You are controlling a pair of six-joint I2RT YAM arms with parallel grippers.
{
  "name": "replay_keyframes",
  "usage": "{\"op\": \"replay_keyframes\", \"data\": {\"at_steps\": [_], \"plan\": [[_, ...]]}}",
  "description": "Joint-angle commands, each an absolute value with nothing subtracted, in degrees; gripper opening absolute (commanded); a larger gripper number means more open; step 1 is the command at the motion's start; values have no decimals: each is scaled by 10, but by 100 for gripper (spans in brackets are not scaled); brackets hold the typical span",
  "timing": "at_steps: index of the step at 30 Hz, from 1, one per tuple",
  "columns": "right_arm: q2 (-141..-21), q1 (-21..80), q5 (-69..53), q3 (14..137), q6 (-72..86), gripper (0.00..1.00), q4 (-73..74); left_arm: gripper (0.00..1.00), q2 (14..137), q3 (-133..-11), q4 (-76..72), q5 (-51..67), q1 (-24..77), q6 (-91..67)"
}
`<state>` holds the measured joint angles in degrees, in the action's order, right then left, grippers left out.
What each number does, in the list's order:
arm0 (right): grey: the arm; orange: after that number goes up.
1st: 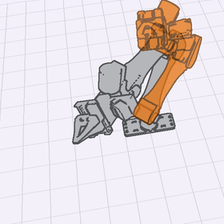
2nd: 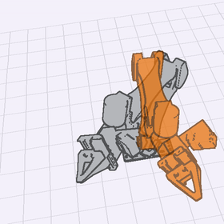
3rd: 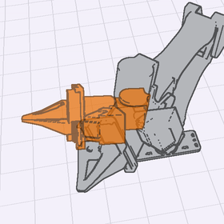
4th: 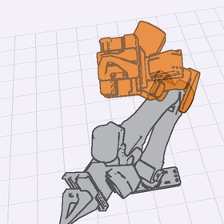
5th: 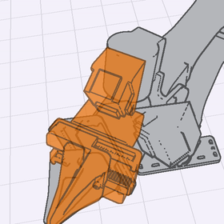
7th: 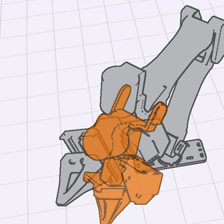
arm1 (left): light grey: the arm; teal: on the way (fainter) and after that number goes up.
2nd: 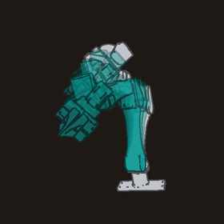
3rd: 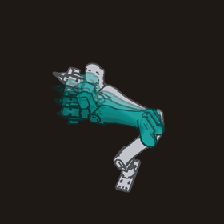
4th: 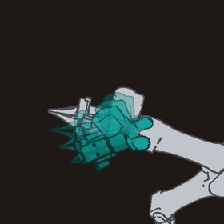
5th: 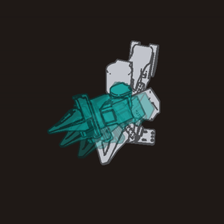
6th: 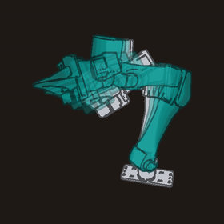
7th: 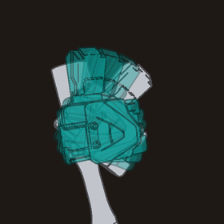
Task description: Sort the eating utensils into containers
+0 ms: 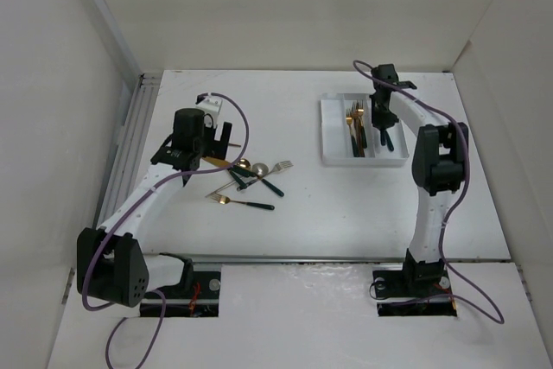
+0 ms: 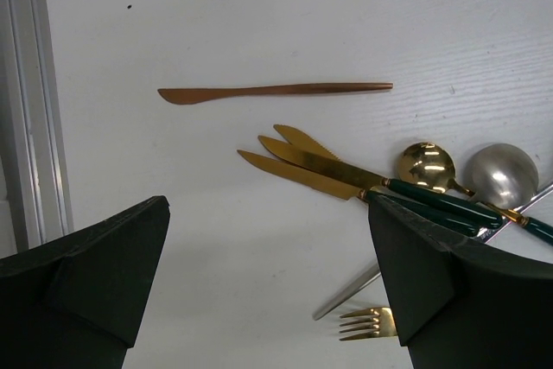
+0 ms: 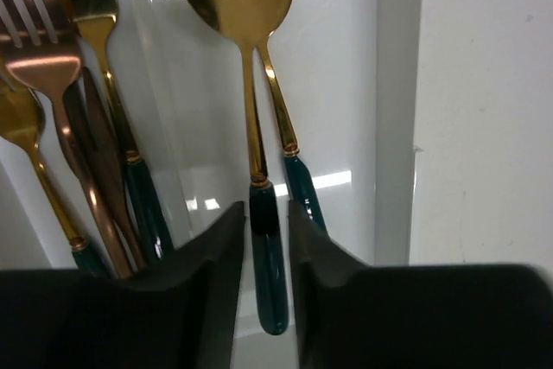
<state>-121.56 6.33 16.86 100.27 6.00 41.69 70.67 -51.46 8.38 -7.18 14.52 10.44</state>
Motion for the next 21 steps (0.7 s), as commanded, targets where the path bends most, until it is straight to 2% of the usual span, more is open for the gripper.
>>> {"op": "replay_keyframes", "data": {"at_steps": [1, 2, 3, 6, 10, 12, 13, 14, 18, 21], "plan": [[-1218, 60, 192, 1009, 54, 36, 418, 100, 694, -524, 88, -95, 146, 97], [-1211, 60, 199, 1009, 54, 36, 424, 100, 694, -524, 88, -95, 146, 97], [-1206, 60, 199, 1009, 54, 44, 424, 100, 694, -524, 95, -95, 146, 97], [-1174, 68, 199, 1022, 54, 59, 438, 100, 694, -535, 112, -95, 146, 91], [-1119, 109, 213, 1038, 69, 63, 464, 100, 682, -530, 97, -100, 146, 91], [-1092, 175, 204, 1011, 69, 63, 459, 100, 676, -530, 91, -107, 146, 78], [-1066, 204, 198, 995, 63, 67, 445, 100, 668, -530, 91, -114, 146, 73], [-1057, 271, 192, 966, 63, 67, 439, 100, 663, -530, 91, -126, 146, 64], [-1059, 431, 196, 934, 72, 72, 444, 100, 629, -530, 97, -163, 146, 9], [-1073, 494, 192, 929, 123, 72, 453, 100, 592, -517, 103, -170, 146, -19]]}}
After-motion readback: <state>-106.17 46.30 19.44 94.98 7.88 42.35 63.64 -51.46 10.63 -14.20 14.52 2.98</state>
